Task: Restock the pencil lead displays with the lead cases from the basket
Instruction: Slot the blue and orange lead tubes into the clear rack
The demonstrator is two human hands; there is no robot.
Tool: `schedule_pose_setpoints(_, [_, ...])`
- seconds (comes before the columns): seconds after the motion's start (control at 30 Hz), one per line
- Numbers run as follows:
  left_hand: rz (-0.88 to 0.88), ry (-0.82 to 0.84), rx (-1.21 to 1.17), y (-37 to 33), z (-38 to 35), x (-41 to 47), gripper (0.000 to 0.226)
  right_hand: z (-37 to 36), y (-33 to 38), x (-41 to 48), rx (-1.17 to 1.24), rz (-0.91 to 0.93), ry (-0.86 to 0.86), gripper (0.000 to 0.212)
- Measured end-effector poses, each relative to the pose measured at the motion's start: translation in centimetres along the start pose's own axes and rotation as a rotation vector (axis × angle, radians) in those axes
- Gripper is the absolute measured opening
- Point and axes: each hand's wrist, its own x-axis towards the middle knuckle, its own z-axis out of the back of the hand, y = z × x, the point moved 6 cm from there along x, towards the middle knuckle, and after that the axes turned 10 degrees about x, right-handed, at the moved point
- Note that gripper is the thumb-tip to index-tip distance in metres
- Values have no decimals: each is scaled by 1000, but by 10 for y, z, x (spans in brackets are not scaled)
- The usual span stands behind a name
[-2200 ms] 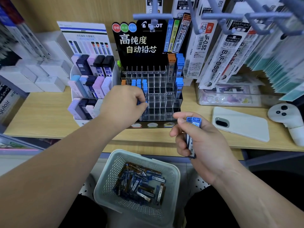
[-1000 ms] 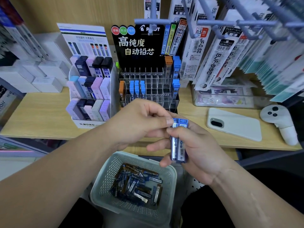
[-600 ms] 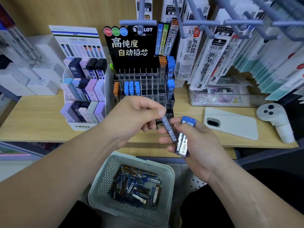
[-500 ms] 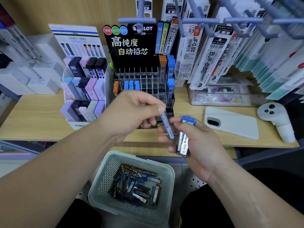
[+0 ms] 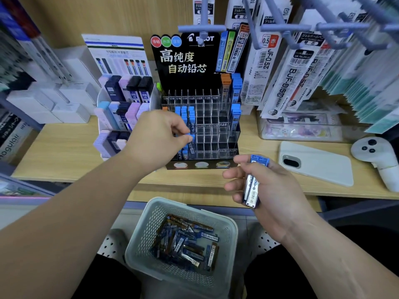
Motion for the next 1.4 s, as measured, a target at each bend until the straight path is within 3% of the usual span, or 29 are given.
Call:
schedule_pose_setpoints(0.77, [-132,-108,83,-6,-3,7,9,-1,-1,3,3,6,17,16])
schedule_pose_setpoints(1.03, [-214,-34,256,-4,-22,6,8,-2,-2,4,-6,2,23,16])
schedule_pose_setpoints(1.3, [-96,-84,232,1,-17,7,37,-6,-5,3,-12,-9,33,15])
schedule_pose_setpoints(1.4, [-121,29,171,1,-9,5,36,-9,-5,3,2,-18,39,15])
